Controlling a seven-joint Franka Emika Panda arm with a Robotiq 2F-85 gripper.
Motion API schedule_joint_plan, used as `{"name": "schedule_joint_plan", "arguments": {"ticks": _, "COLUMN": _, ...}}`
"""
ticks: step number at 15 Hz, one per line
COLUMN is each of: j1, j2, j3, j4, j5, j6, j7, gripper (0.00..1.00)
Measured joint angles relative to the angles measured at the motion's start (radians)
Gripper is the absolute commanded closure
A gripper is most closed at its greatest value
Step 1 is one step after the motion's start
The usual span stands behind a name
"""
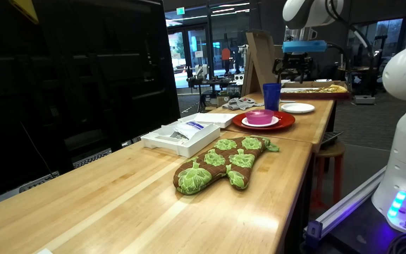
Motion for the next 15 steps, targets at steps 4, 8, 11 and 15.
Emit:
{"name": "schedule_joint_plan", "arguments": {"ticks": 4, "j1": -0.003, "j2": 0.000, "j3": -0.004, "j4": 0.011, "j5": -0.001, "j6": 0.001, "j7": -0.002, "gripper": 0.00}}
{"name": "schedule_joint_plan", "arguments": {"ticks": 8, "j1": -0.016, "j2": 0.011, "j3": -0.008, "j4": 0.039, "j5": -0.002, "j6": 0.002, "j7": -0.002, "gripper": 0.00}}
{"name": "schedule_joint_plan", "arguments": {"ticks": 11, "j1": -0.021, "j2": 0.035, "j3": -0.015, "j4": 0.071, "j5": -0.002, "j6": 0.007, "j7": -0.002, "gripper": 0.00}}
{"name": "schedule_joint_plan", "arguments": {"ticks": 15, "j1": -0.022, "j2": 0.093, "j3": -0.025, "j4": 0.121, "j5": -0.004, "j6": 0.022, "j7": -0.002, "gripper": 0.00}}
